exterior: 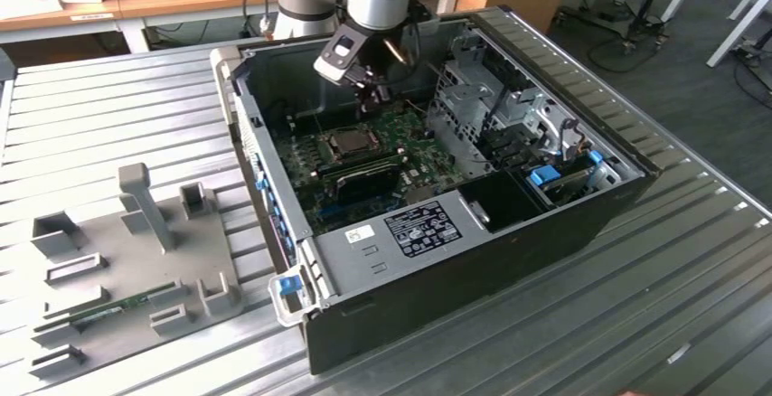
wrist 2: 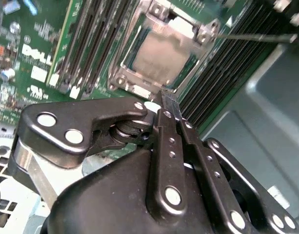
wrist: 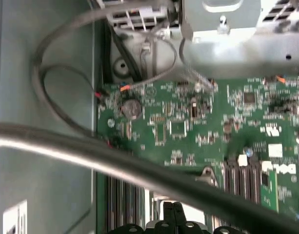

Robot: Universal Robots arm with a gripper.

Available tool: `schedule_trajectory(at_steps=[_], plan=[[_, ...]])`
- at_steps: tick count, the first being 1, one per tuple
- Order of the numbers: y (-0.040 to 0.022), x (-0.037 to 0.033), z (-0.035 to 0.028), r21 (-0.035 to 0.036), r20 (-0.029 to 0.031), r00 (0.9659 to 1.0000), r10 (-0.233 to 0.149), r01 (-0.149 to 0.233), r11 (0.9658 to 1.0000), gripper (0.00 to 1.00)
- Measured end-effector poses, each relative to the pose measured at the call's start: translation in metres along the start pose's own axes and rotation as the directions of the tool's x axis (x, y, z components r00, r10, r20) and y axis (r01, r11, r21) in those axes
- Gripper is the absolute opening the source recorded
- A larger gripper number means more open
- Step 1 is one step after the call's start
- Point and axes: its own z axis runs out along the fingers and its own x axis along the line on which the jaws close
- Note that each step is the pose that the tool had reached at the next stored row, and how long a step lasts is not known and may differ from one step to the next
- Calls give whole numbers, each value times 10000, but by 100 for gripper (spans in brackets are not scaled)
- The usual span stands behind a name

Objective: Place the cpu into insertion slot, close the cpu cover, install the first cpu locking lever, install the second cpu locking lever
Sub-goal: 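Close the cpu cover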

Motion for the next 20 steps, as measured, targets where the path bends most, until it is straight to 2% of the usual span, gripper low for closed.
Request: schedule_trajectory(at_steps=[4,10,13,17,20], plan=[[-85,-2,0,0,1,10000,0,0,10000,11],[-91,-3,0,1,1,10000,-10,10,10000,11],[-92,-3,0,22,-4,9995,-331,331,9994,11],[-92,-3,2,64,-20,9945,-1049,1049,9945,11],[-92,-3,4,97,-34,9872,-1593,1593,9872,11]])
